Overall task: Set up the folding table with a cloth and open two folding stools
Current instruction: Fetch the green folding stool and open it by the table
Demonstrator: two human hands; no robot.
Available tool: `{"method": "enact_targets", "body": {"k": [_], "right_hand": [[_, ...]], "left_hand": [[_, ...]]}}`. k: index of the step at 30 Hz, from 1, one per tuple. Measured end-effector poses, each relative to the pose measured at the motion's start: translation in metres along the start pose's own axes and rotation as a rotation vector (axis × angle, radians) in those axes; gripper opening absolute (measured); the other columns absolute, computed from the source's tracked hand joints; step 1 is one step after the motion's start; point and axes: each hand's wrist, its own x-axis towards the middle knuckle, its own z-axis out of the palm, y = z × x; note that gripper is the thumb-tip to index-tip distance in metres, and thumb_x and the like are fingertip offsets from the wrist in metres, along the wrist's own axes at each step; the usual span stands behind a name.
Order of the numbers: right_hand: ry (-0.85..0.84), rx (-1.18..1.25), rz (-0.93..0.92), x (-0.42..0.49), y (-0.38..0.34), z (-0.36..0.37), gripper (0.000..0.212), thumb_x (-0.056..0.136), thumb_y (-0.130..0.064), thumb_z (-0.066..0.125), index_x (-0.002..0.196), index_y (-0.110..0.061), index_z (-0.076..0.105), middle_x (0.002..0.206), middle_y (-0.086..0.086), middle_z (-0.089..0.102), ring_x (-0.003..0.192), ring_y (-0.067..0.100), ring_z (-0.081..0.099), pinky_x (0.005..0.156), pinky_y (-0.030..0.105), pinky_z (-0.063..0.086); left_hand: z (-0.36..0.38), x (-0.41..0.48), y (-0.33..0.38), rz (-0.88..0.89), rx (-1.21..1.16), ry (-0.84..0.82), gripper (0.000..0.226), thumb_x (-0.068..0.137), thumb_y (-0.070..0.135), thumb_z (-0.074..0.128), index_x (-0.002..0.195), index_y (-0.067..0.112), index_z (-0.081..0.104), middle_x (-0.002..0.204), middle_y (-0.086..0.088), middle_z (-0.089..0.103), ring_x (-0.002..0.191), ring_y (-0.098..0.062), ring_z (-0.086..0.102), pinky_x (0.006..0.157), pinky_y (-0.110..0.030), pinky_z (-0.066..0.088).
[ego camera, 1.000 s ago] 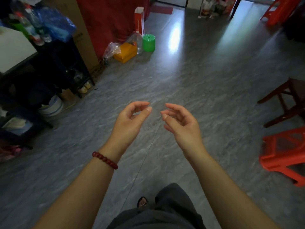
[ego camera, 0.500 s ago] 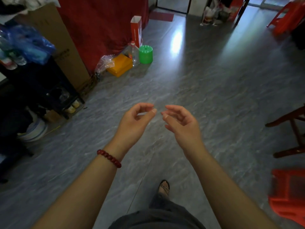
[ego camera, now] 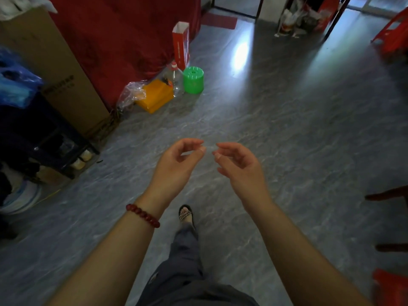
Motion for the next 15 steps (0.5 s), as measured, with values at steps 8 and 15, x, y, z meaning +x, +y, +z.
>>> {"method": "enact_targets", "body": {"k": [8, 15], "right_hand": [[0.037, -0.008, -0.025, 0.186, -0.030, 0.036, 0.021, 0.086, -0.008, 0.065, 0.087, -0.028, 0.066, 0.080, -0.012, 0.064, 0.078, 0.004, 0.061, 0.080, 0.031, 0.053], [0.027, 0.019, -0.039, 0.306, -0.052, 0.068, 0.020, 0.085, -0.006, 0.065, 0.090, -0.025, 0.065, 0.081, -0.007, 0.064, 0.075, 0.002, 0.060, 0.076, 0.028, 0.052]], "left_hand": [[-0.013, 0.186, 0.041, 0.039, 0.024, -0.016, 0.011, 0.089, 0.023, 0.061, 0.100, 0.024, 0.064, 0.097, 0.011, 0.064, 0.086, -0.002, 0.060, 0.060, -0.002, 0.043], [-0.026, 0.302, 0.069, 0.040, 0.002, -0.007, 0.013, 0.089, 0.021, 0.061, 0.101, 0.020, 0.064, 0.098, 0.008, 0.066, 0.089, -0.004, 0.061, 0.064, -0.003, 0.046]]}}
